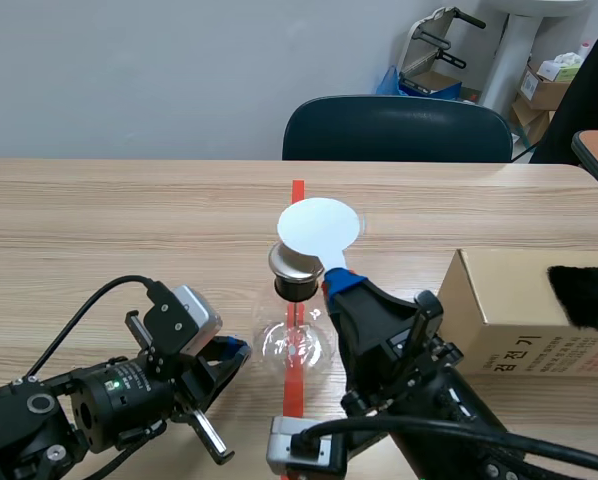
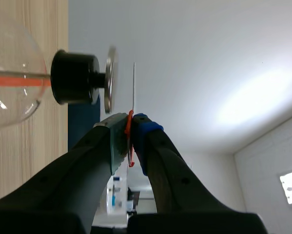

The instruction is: Do the electroscope experiment

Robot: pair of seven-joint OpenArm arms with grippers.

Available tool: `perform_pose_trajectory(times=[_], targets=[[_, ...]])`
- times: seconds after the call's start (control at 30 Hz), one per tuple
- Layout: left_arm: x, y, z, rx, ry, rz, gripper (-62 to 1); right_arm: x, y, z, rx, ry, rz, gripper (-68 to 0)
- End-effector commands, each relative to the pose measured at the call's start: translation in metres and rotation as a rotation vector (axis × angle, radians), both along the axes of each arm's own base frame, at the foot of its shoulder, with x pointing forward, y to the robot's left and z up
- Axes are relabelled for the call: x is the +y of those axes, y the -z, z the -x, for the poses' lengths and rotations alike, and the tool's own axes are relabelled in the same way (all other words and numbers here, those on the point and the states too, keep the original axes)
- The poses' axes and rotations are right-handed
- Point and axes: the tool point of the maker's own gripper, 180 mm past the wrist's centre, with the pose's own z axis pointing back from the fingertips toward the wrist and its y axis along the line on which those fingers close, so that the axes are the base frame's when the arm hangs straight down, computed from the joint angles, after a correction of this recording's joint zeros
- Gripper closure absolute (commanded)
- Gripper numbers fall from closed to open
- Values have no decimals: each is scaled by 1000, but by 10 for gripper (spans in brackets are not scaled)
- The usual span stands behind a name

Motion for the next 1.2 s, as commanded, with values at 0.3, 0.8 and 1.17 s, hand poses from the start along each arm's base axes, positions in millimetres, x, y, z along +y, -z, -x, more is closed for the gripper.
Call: perform_pose_trajectory(times=[0.3, 0.8, 1.17], targets=[[-7, -9, -3, -19, 0, 33, -31, 13, -14, 9, -62, -99, -27, -10], [-5, -13, -7, -39, -8, 49, -31, 8, -14, 6, -47, -63, -47, -10], [-6, -16, -7, -47, -7, 59, -31, -34, -13, -15, -27, 210, -87, -10]])
